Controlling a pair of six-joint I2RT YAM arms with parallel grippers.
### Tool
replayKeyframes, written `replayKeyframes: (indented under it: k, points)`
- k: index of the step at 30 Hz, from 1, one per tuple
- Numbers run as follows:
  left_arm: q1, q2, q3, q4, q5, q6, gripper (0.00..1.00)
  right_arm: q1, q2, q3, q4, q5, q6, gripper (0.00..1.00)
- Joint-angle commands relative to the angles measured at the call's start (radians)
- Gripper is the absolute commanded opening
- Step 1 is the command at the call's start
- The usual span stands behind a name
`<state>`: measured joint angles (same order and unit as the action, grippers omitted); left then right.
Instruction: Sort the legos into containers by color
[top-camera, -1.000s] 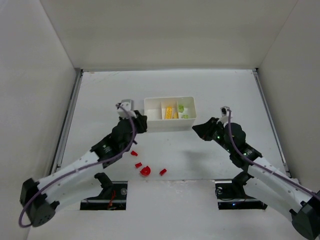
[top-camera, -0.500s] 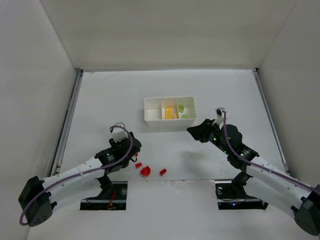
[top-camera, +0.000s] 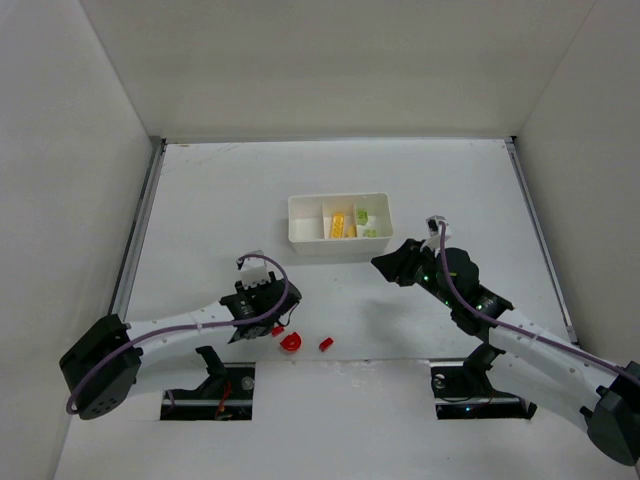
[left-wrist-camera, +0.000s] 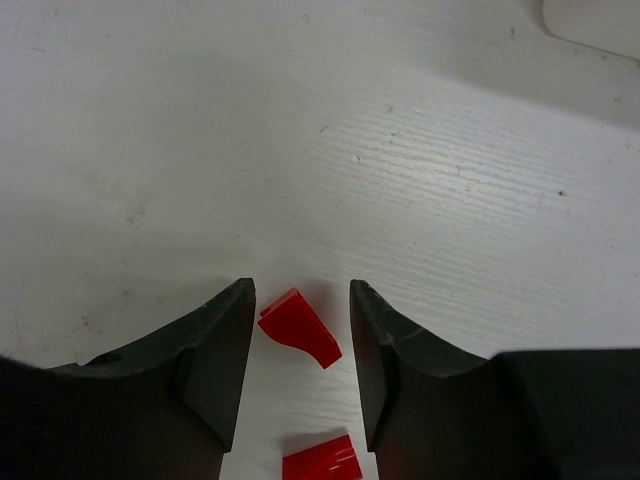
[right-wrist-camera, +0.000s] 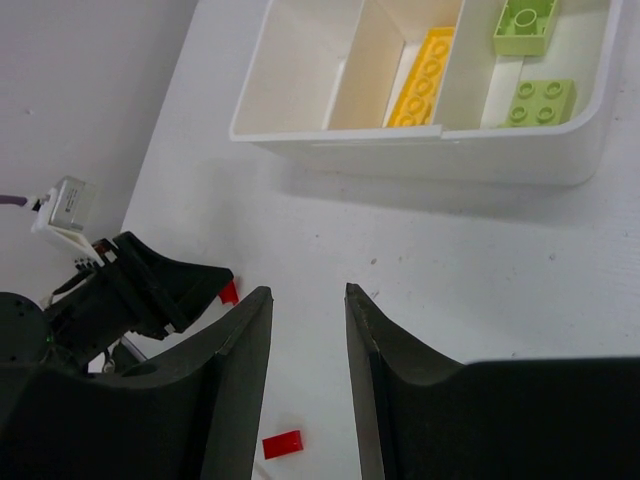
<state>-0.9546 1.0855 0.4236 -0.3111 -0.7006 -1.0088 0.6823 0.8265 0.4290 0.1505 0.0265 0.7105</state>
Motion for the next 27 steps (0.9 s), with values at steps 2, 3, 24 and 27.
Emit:
replayKeyframes:
  k: [2, 3, 24, 27]
  points:
    - [-0.003, 0.019, 0.024, 0.024, -0.022, -0.024, 0.39, 0.01, -0.007, 0.011, 0.067, 0.006, -0.014, 0.41]
    - [-0.006, 0.028, 0.023, 0.024, -0.02, -0.027, 0.38, 0.01, -0.009, 0.011, 0.067, 0.006, -0.014, 0.41]
    - [-0.075, 0.105, 0.024, -0.036, -0.004, -0.111, 0.31, 0.01, -0.018, 0.01, 0.067, 0.006, -0.014, 0.42]
    - [-0.065, 0.1, 0.027, -0.037, -0.014, -0.105, 0.27, 0.01, -0.024, 0.007, 0.067, 0.006, -0.014, 0.42]
